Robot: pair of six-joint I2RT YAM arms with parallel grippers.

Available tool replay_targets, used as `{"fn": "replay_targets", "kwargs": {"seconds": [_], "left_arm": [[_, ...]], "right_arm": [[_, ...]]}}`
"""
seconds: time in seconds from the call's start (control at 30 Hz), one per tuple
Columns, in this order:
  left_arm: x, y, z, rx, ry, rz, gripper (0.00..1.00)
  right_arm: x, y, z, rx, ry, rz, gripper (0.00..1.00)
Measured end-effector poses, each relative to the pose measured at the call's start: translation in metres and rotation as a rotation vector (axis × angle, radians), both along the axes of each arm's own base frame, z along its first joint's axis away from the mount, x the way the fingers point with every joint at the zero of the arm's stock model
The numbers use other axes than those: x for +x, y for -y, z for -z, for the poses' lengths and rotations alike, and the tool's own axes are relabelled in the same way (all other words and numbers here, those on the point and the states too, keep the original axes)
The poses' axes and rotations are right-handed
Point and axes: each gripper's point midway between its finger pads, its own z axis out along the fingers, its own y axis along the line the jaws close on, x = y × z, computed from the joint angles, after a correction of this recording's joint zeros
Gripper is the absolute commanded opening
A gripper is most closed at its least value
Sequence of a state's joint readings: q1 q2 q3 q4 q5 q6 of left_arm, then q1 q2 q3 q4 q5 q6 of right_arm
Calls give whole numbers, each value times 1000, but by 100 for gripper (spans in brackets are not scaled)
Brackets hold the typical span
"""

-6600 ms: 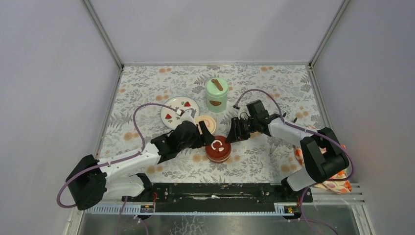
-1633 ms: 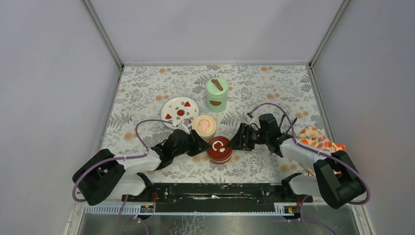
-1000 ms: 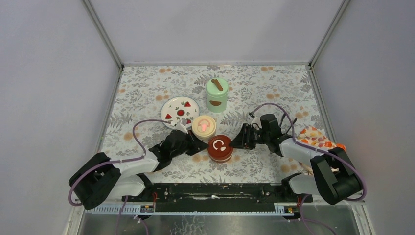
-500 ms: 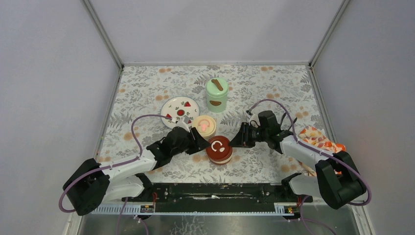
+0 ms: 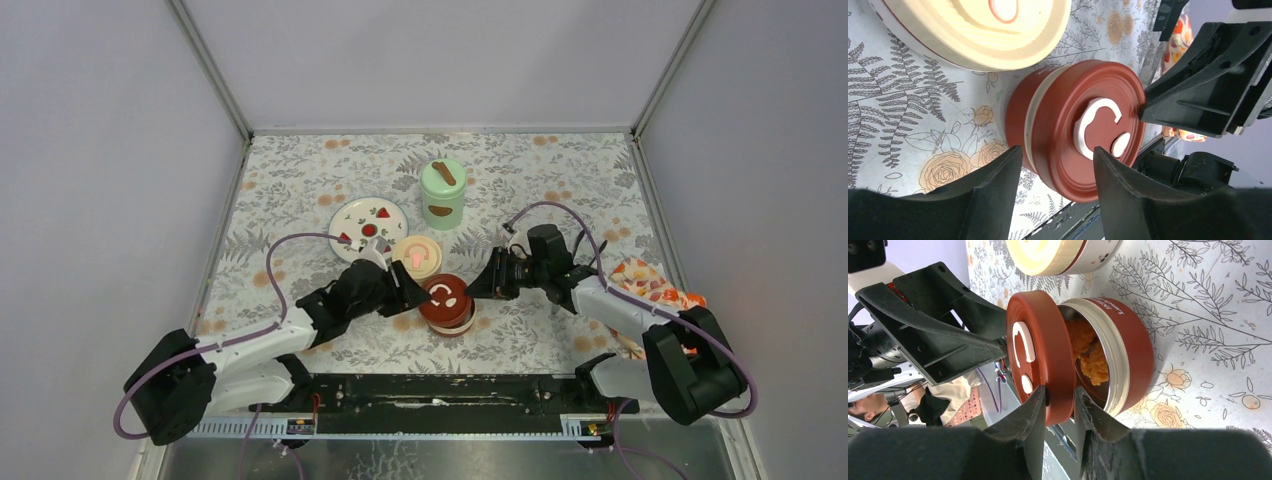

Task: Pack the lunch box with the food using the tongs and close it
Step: Close the box lid on the packing box.

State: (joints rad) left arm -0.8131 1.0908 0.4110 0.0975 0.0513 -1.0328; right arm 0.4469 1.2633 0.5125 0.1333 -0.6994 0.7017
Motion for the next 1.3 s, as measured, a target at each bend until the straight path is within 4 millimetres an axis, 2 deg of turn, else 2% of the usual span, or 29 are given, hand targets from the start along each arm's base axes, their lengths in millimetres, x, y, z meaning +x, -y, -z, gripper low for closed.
{"fn": "replay_targets", "kwargs": {"seconds": [0.2, 0.5, 0.93, 1.3], "left_arm": [[-1, 0, -9, -13, 23, 8, 65], [-4, 5, -12, -1, 28, 29, 65], [-8, 11, 0, 39, -4, 51, 64], [-5, 14, -5, 34, 7, 49, 63]], "right_arm": [[0, 1, -4, 14, 16, 9, 15], [-6, 12, 8, 0, -2, 32, 15], [-10, 16, 19, 34, -22, 56, 14], [-5, 18, 12, 84, -18, 80, 13]]}}
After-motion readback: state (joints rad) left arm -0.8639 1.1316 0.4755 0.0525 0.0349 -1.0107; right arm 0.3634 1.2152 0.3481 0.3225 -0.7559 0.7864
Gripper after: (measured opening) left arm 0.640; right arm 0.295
